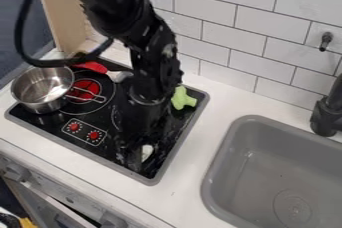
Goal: Moved the white thing from the falling edge of the right cooker to the side leaning against the wall
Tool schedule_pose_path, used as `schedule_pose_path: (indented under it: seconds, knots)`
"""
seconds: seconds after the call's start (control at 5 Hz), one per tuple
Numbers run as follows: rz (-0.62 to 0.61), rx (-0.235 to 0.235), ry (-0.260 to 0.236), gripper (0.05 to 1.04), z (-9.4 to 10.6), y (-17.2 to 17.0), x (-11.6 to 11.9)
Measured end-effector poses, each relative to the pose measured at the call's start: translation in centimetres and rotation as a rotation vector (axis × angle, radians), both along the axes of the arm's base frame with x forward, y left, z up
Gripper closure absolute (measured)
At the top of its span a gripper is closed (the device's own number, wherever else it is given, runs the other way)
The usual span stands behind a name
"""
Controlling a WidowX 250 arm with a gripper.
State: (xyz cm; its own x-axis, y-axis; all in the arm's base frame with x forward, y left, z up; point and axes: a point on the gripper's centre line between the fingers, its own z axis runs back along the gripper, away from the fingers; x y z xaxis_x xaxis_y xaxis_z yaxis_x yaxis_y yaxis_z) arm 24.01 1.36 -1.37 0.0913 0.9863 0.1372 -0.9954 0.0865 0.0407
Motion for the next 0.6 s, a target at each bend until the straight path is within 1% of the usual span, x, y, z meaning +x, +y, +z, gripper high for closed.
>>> schedule_pose_path:
  seconds: [0.2,0.4,0.6]
  knots:
    - [-0.007,-0.006,-0.01,0.085,-0.4,0.7,0.3]
    - [-0.02,0.009,0.01,0.13,-1.1,1.1,0.6]
    - [0.009,0.005,-0.011,0.38,-1.2,1.8,0.9]
